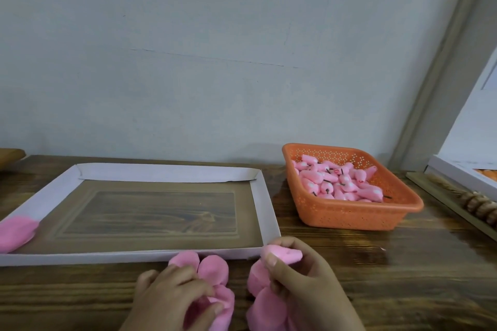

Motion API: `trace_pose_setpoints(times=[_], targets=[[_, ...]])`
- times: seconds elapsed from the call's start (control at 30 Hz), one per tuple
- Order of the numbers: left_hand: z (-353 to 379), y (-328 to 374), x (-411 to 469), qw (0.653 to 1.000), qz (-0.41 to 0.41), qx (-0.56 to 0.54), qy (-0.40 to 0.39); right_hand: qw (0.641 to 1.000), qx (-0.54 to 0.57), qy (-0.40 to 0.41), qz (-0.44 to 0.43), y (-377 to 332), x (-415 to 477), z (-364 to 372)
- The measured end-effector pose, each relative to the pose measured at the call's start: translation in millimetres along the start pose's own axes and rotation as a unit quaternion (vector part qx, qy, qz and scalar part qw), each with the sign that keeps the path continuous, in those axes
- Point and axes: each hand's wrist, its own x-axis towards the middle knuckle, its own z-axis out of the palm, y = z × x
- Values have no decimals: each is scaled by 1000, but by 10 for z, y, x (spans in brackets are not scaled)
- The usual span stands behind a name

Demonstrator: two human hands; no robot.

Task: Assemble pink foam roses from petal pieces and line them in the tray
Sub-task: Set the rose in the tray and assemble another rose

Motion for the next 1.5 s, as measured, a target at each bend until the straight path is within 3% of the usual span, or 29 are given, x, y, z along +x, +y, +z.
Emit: trace_pose_setpoints(times=[0.17,0.47,0.97,1.2,1.37,1.5], targets=[[-25,-63,6,998,48,2,-30,1000,13,-8,-2,-6,-6,16],[-171,-203,-33,974,36,-139,-177,993,119,-13,6,-72,-56,66],[-226,-198,4,975,61,-102,-187,993,116,26,25,-66,-53,56],[-198,-235,-51,970,14,-138,-198,996,78,31,17,-28,-32,3],[-244,-184,17,980,71,-90,-163,998,60,23,13,-8,-29,-16],[-177,-207,3,989,56,-44,-126,996,83,17,13,4,-22,-21]])
